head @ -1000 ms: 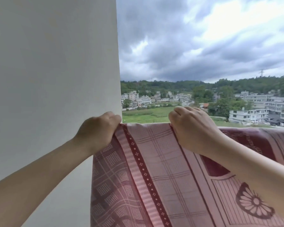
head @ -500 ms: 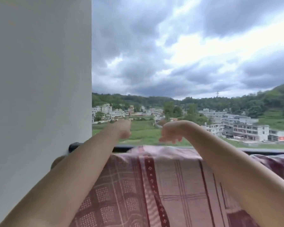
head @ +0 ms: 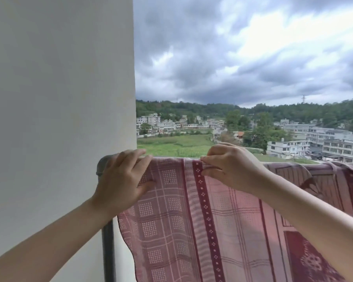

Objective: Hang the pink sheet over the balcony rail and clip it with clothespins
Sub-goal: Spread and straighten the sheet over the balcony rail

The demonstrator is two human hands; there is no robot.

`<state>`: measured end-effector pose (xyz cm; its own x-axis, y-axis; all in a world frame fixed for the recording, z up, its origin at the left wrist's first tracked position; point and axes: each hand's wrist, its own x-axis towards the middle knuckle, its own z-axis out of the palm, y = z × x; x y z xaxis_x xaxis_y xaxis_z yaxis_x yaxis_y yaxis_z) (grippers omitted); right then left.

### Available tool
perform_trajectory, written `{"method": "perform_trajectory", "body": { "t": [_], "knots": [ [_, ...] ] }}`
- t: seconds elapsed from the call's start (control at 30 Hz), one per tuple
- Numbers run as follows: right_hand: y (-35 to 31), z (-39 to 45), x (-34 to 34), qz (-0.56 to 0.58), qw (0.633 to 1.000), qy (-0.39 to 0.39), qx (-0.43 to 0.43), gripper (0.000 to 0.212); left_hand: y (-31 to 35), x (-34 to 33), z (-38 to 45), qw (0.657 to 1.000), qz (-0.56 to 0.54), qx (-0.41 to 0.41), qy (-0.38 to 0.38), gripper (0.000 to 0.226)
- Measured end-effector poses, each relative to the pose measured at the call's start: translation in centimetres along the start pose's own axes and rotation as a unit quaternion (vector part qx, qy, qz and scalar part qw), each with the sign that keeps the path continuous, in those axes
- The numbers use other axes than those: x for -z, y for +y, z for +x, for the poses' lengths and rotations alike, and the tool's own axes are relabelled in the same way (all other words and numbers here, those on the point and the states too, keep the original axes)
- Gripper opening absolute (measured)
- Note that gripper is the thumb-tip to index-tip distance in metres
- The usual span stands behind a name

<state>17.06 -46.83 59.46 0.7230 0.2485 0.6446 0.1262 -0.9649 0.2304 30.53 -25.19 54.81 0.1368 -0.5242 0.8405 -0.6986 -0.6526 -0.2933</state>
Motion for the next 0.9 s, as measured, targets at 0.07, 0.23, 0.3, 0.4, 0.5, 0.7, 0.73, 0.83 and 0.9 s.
{"method": "perform_trajectory", "body": {
  "t": [0.07,0.23,0.3,0.4,0.5,0.7,0.73,0.83,0.9],
  "knots": [
    [-0.4,-0.5,-0.9,-0.023,0.998,0.064,0.011,0.024,0.3,-0.3,-2.3,0.997,-0.008,0.080,0.010,0.051],
    [-1.6,-0.4,-1.6,-0.044,0.992,0.114,-0.011,0.018,2.4,-0.3,-4.0,0.937,-0.135,0.308,-0.089,0.079],
    [-1.7,-0.3,-1.6,-0.028,0.993,0.114,-0.007,0.012,3.1,-1.1,-3.7,0.924,-0.177,0.333,-0.055,0.063],
    [-1.9,0.0,-1.4,-0.007,0.994,0.104,-0.010,0.010,3.7,-1.1,-2.6,0.894,-0.246,0.375,0.021,0.021],
    [-2.4,-0.1,-1.3,-0.023,0.995,0.097,-0.028,0.011,3.3,-0.2,-2.3,0.906,-0.236,0.347,0.064,0.024],
    [-3.3,3.6,0.2,-0.008,0.996,0.075,-0.047,0.019,-0.4,1.7,-0.7,0.807,-0.367,0.443,0.134,0.022],
    [-3.4,5.0,0.2,-0.015,0.996,0.072,-0.052,0.018,-1.4,1.9,0.2,0.812,-0.348,0.444,0.147,0.022],
    [-2.9,10.4,-0.1,-0.017,0.996,0.056,-0.071,0.032,-5.3,2.5,3.9,0.870,-0.236,0.414,0.129,0.026],
    [-2.0,14.0,-0.4,-0.015,0.994,0.054,-0.094,0.034,-7.9,2.0,7.5,0.901,-0.174,0.388,0.089,0.027]
  ]
}}
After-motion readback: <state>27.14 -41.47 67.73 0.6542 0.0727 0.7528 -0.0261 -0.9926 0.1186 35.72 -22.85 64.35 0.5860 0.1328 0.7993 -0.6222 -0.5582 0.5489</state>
